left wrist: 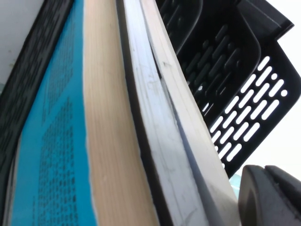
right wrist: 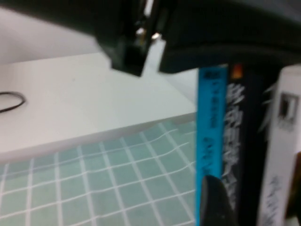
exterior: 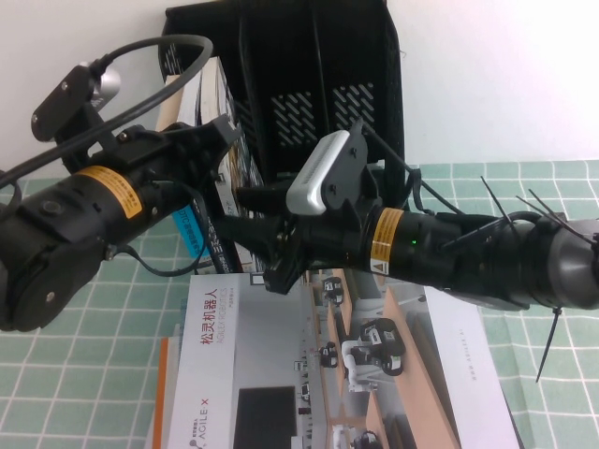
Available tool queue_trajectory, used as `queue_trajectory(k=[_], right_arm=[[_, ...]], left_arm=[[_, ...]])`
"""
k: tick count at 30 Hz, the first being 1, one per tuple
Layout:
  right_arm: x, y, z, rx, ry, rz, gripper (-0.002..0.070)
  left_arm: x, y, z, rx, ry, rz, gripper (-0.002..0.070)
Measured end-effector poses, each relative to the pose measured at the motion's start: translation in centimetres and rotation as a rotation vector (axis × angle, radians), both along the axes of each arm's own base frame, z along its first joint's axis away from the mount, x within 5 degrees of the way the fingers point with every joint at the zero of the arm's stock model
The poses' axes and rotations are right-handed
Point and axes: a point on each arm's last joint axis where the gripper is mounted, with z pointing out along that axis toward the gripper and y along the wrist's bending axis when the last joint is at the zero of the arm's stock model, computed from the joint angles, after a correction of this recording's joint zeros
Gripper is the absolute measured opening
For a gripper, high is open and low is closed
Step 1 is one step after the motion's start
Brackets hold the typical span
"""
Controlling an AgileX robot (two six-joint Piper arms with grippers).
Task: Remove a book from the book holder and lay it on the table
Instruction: Pick up the right side book from the book shelf
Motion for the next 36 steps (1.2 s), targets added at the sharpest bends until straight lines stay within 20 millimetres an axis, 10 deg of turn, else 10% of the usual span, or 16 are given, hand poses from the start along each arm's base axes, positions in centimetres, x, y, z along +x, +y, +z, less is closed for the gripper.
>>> queue_trajectory(k=[36], right_arm=[[0.79,-0.25,0.14,0.002,-0.033,-0.111,0.0355]], left_arm=[[-0.2,-0.53,-0.04,0.096,-0.057,-0.095,-0.0003]])
